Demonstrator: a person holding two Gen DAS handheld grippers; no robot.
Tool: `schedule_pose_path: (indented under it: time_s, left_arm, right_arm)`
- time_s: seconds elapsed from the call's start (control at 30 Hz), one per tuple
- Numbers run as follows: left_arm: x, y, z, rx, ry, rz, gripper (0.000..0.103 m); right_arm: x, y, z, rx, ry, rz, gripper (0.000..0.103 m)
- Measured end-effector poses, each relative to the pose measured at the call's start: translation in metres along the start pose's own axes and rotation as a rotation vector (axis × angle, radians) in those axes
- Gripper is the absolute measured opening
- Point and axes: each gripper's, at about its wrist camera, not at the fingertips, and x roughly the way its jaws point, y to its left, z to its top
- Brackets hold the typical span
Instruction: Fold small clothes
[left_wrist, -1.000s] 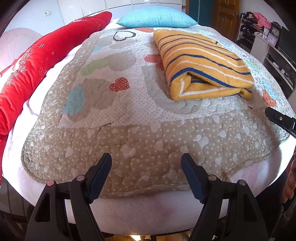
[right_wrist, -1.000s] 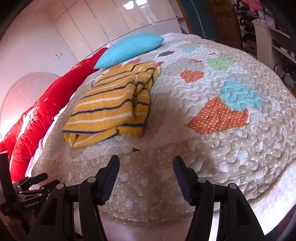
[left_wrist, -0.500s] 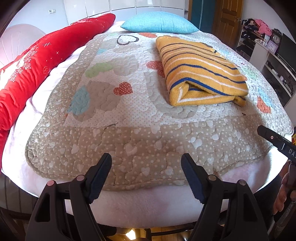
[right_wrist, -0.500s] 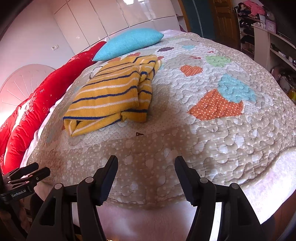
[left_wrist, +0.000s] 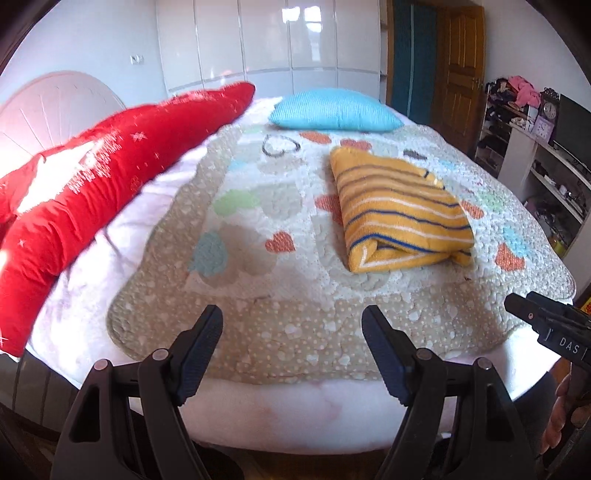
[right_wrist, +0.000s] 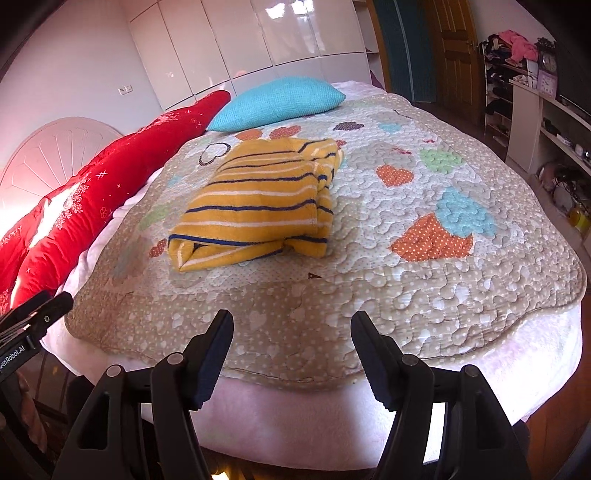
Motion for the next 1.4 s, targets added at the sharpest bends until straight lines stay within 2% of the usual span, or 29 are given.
schedule_pose_path:
  time_s: [0.03,0.1,0.23,0.3,0.37,0.5,0.63,0.77,0.9,0.97,1.07,1.4]
  left_arm:
    - [-0.012,0.002,0.001,-0.001,-0.066,0.032,0.095]
    - [-0.038,0.006,0.003,-0.018,-0.210,0.085,0.101]
    - [-0.088,0.015,0.003,-0.052,-0.509,0.198,0.103]
    - [-0.103,0.018,0.005,-0.058,-0.579,0.219,0.103]
    - [-0.111,0.023,0.009,-0.086,-0.593,0.189,0.103]
    - [-0.105,0.033,0.020,-0.149,-0.518,0.109,0.103]
    - [-0.101,0.029,0.036,-0.104,-0.488,0.057,0.103]
    - [-0.090,0.018,0.044,-0.067,-0.382,-0.019,0.103]
    - [-0.065,0.002,0.033,-0.055,-0.262,-0.021,0.103]
    - [-0.050,-0.002,0.025,-0.047,-0.182,-0.027,0.103]
    - [-0.033,-0.004,0.014,-0.058,-0.102,-0.045,0.103]
    - [-0.018,-0.013,0.001,-0.085,-0.019,-0.067,0.103]
  right_arm:
    - [-0.003,0.003,0.002,-0.006,-0.006,0.001,0.071]
    - [-0.009,0.010,0.005,-0.020,-0.016,0.002,0.071]
    - [-0.019,0.021,0.012,-0.045,-0.038,0.006,0.071]
    - [-0.023,0.026,0.014,-0.053,-0.049,0.008,0.072]
    - [-0.027,0.031,0.016,-0.063,-0.062,0.006,0.072]
    - [-0.036,0.042,0.021,-0.105,-0.098,-0.019,0.072]
    - [-0.044,0.051,0.030,-0.146,-0.141,-0.041,0.078]
    - [-0.035,0.053,0.033,-0.141,-0.131,-0.046,0.081]
    - [-0.019,0.048,0.026,-0.105,-0.069,-0.032,0.081]
    - [-0.015,0.045,0.020,-0.104,-0.054,-0.040,0.081]
    - [-0.015,0.041,0.014,-0.104,-0.046,-0.063,0.081]
    - [-0.006,0.033,0.009,-0.083,-0.015,-0.076,0.081]
